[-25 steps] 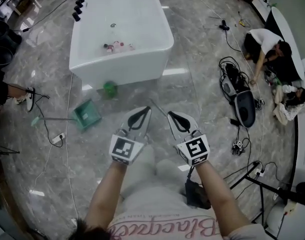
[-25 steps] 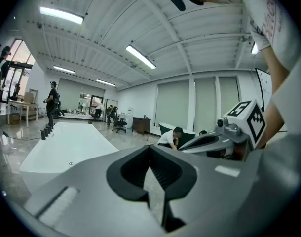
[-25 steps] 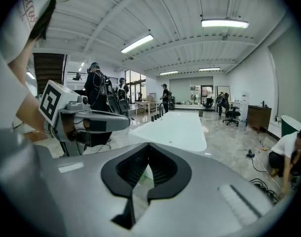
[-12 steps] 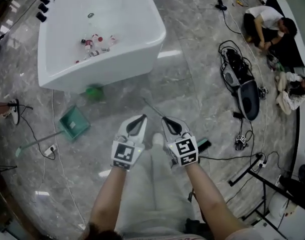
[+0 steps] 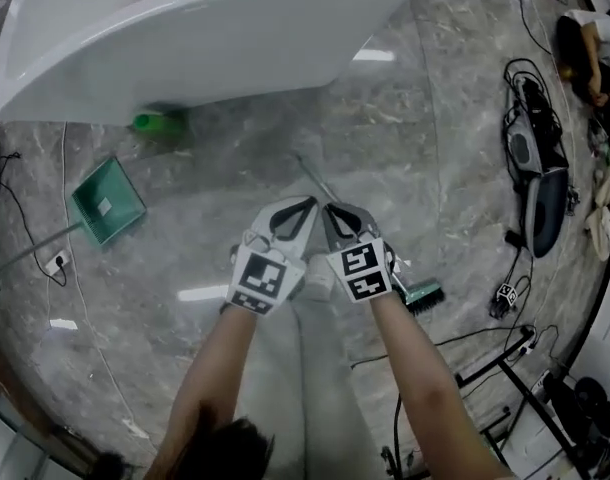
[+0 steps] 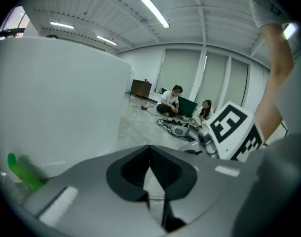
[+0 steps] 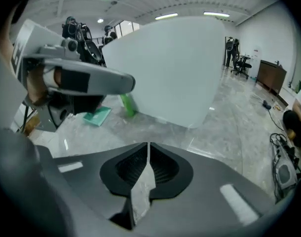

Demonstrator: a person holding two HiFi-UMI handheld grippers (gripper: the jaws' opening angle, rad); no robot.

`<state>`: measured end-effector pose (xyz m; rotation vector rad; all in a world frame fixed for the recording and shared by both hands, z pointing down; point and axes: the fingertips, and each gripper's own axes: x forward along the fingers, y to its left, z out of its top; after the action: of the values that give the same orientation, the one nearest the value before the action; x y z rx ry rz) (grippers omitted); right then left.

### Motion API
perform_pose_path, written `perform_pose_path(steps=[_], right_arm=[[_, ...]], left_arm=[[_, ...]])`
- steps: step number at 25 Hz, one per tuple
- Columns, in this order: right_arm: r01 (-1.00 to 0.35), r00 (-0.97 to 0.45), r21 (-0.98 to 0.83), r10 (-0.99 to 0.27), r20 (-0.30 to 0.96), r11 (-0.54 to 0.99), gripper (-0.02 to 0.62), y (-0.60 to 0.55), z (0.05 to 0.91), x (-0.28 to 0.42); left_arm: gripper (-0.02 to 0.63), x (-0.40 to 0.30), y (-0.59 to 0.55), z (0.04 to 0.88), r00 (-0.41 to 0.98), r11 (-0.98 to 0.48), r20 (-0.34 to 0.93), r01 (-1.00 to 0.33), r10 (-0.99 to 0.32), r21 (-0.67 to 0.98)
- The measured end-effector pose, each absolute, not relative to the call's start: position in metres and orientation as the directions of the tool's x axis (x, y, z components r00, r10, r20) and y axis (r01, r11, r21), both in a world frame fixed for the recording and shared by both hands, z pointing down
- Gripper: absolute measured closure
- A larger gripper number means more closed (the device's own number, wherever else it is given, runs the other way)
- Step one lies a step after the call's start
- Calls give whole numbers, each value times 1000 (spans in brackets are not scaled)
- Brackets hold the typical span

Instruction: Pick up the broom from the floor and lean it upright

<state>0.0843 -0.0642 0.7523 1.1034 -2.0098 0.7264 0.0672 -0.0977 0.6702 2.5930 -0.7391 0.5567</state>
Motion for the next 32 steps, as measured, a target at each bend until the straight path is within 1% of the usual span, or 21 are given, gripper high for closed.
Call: perform_pose_path(steps=[3,6,10,15,19,24,28,32], right_arm=[[-876,-327,-135,-364,872,463,538,-56,827,93],[-875,-262,-103,-284,922,473,504,-51,887,105],[-883,-199,-81,-213,957,462,494,-46,943,121],[-893,-139,-57,-154,978,446,494,-36,989,137],[-877,-119,-40,-136,983,479,510,-38,1008,140],[-874,-147,-72,-122,982,480,517,-37,1008,140],[-876,-149,-59,-153,977,479,518,-43,992,144],[-882,-154,-43,-201,968,468,518,-49,963,149]], left_arm=[[607,61,-105,719,761,-758,486,-597,-431,263],[607,60,-106,760,757,-755,509,-594,-409,277],[607,63,-105,797,760,-758,529,-582,-378,294],[607,74,-109,823,767,-759,539,-568,-348,319],[607,78,-117,835,769,-765,544,-559,-336,318],[607,74,-126,838,755,-735,549,-591,-359,332],[607,68,-136,830,742,-716,547,-616,-388,328],[607,64,-141,804,741,-711,529,-626,-415,319]])
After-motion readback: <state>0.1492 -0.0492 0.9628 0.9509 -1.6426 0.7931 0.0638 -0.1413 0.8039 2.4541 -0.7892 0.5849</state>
